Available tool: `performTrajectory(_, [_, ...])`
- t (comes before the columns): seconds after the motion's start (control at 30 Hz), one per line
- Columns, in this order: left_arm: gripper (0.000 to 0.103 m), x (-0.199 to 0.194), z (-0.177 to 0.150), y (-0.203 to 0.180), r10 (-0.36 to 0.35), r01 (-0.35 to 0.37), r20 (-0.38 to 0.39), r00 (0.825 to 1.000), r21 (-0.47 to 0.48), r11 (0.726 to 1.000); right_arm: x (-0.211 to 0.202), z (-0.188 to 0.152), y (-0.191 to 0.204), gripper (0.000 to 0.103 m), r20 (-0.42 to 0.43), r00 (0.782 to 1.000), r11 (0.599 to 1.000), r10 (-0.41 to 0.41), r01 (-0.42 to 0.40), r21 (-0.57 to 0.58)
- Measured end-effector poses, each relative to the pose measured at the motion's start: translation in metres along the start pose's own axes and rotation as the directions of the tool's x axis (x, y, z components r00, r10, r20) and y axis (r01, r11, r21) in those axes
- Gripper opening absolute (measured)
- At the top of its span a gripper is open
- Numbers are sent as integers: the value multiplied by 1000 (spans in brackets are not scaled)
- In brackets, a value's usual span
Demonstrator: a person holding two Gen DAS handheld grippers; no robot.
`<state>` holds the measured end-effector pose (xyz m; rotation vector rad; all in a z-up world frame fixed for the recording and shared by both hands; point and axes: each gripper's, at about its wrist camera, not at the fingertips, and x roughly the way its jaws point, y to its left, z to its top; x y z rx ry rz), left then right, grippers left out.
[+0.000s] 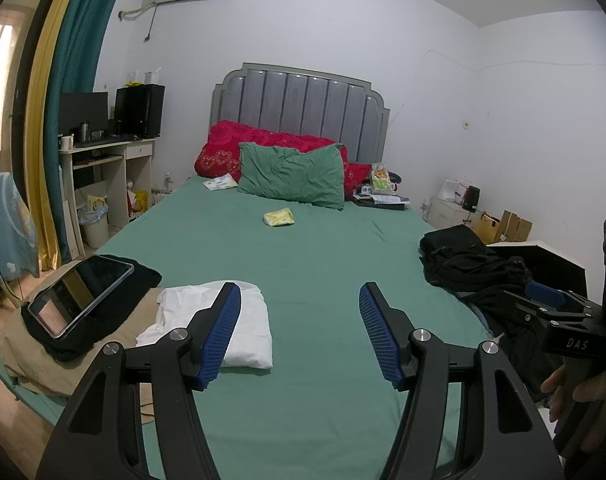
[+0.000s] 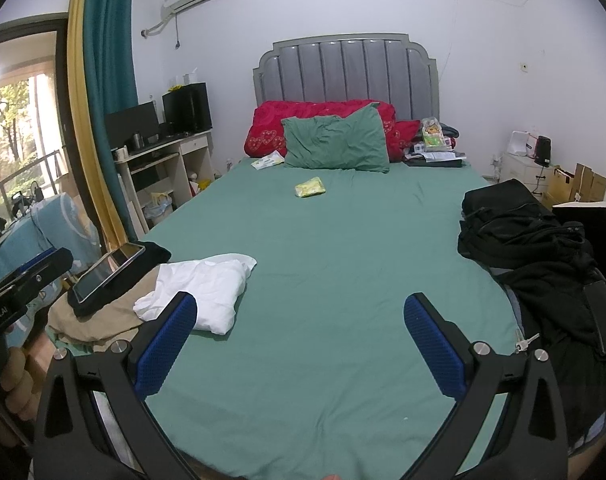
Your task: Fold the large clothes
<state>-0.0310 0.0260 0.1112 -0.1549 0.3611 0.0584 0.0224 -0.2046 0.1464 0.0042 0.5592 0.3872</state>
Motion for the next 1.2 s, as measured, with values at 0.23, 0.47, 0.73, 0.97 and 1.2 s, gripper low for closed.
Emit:
performTrajectory(0.23, [65,-2,0,-1,-6,6,0,1000,3,1000,2,-3,0,102,-4,1000,1000,1,-1,0])
performTrajectory(0.47, [65,-3,-1,0,-10,10,1,1000,8,1000,3,-5,2,102,-7,1000,1000,3,-3,-1])
performTrajectory(0.73, [65,-1,0,1,-10,10,2,1000,8,1000,3,-5,2,102,-8,1000,1000,3,-3,0])
performTrajectory(0.97, [65,1,0,2,-9,9,-2,1000,5,1000,5,-9,1,102,-15,1000,1000,8,-8,-6])
performTrajectory(1.2, [65,4,-4,4,-10,10,-14,1000,1,1000,10,-10,1,102,-26,1000,1000,9,-9,-9])
